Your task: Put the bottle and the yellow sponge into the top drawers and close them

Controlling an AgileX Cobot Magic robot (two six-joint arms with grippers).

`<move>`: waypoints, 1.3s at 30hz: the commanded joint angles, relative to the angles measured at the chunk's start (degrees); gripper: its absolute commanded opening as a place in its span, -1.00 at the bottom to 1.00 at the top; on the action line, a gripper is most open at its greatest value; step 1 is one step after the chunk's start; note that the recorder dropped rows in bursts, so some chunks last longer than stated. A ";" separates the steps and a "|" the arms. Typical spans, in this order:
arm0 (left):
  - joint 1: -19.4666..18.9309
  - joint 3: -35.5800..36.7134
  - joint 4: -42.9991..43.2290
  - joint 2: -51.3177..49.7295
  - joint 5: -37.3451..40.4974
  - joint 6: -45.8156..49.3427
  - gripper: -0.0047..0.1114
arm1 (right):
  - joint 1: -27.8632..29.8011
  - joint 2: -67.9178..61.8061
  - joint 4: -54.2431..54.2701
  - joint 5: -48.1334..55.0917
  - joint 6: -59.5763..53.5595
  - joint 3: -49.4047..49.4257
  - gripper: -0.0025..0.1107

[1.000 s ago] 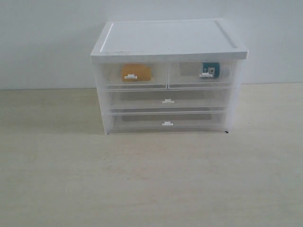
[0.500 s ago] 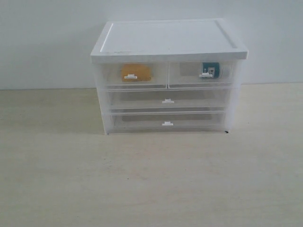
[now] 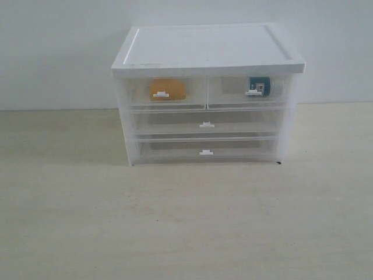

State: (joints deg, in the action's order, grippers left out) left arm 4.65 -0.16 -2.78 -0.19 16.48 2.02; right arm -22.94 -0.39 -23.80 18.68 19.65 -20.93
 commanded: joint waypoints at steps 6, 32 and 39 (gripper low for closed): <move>-0.22 0.16 0.25 0.19 0.27 -0.34 -0.85 | 0.10 0.39 -0.32 -0.17 -0.11 0.19 -0.96; -0.22 0.16 0.72 0.19 0.27 -0.36 -0.85 | 12.62 0.39 12.78 4.61 -7.35 2.03 -0.96; -0.22 0.16 0.72 0.19 0.27 -0.36 -0.85 | 12.62 0.39 26.10 1.49 -23.00 14.76 -0.96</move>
State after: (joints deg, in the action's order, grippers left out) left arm 4.65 -0.16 -2.38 -0.19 16.48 2.02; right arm -10.64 -0.39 1.86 21.59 -2.39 -9.15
